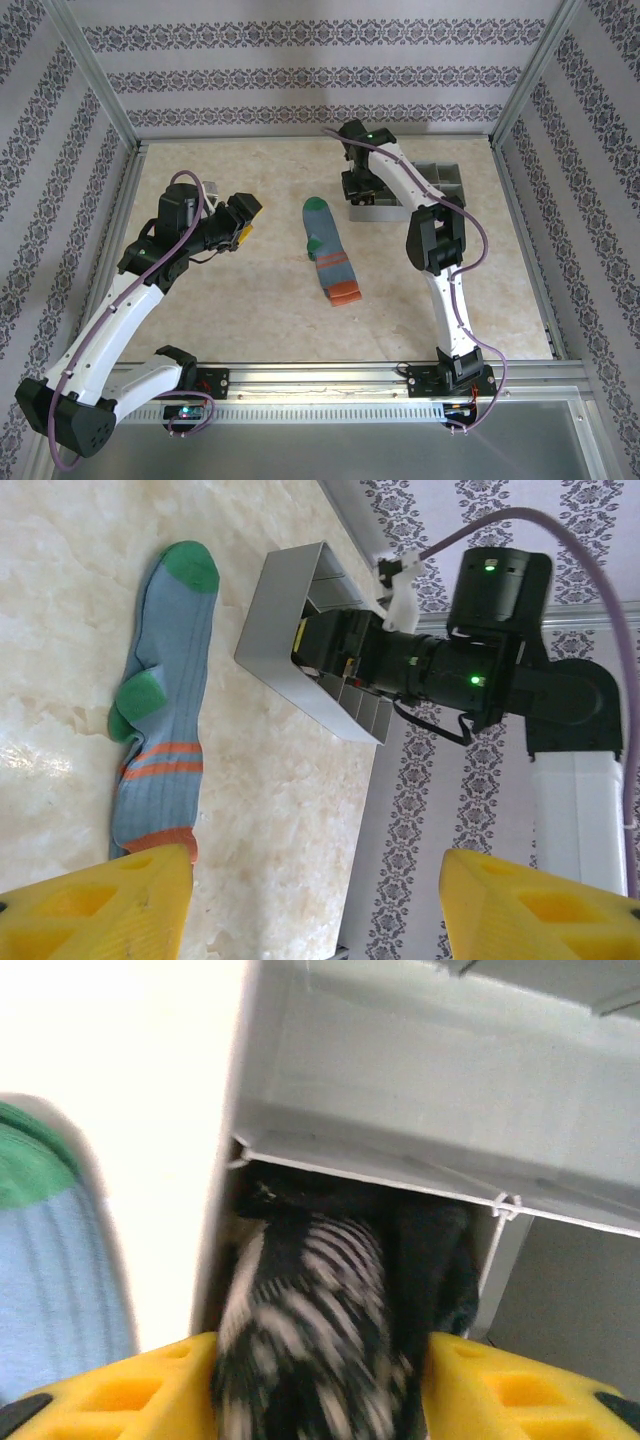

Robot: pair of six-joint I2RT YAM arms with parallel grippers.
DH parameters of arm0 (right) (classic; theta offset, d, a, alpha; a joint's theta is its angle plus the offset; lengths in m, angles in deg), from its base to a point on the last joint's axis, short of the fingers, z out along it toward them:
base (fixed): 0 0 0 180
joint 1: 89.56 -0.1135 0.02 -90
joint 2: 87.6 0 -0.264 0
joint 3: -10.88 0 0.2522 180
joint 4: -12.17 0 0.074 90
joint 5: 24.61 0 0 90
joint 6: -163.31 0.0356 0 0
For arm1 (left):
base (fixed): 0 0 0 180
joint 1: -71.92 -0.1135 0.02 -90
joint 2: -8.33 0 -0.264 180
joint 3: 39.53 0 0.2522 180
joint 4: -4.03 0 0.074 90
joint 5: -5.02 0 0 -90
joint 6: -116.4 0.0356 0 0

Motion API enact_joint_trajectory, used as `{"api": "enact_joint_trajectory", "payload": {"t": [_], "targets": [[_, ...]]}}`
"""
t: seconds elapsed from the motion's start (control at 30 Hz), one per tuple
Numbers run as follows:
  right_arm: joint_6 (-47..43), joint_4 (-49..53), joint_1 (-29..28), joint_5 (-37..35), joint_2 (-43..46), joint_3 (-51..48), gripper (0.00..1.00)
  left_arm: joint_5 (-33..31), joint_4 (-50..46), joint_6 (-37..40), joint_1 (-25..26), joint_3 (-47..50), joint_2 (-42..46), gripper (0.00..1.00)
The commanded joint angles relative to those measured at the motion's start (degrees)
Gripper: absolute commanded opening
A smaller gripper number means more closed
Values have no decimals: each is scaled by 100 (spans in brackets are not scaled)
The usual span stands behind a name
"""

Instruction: Roll the socks

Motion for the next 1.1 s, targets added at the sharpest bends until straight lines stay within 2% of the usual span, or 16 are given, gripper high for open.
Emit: {"api": "enact_joint_trajectory", "payload": {"t": [0.0, 0.17, 0.27, 0.4, 0.5, 0.6, 0.67, 0.73, 0.9, 0.97, 1.07], "targets": [[150, 330, 78, 70, 457, 428, 55, -50, 287, 126, 18, 18, 11, 65], [208, 340, 162, 240, 402, 356, 52, -18, 378, 80, 18, 51, -30, 65], [229, 206, 180, 327, 294, 167, 34, -11, 392, 73, 18, 52, -34, 65], [285, 88, 181, 522, 58, 98, 16, -4, 378, 47, 21, 68, -34, 65], [338, 83, 188, 524, -118, 17, 9, 2, 383, 16, 18, 101, -30, 65], [348, 18, 198, 473, -145, -198, 8, -6, 376, 7, 18, 129, -14, 65], [339, -47, 190, 346, 1, -340, 9, 2, 365, 7, 18, 156, -16, 65], [305, -311, 148, 186, 385, -617, 13, 9, 340, 7, 20, 196, -16, 65], [273, -1799, -226, -311, 2171, -2348, 47, 110, 164, -8, 14, 456, -133, 64], [399, -2123, -405, -124, 2631, -2974, 54, 151, 197, -24, 17, 652, -159, 63], [717, -2387, -698, 520, 2842, -3817, 56, 113, 224, -95, 7, 1010, -103, 63]]}}
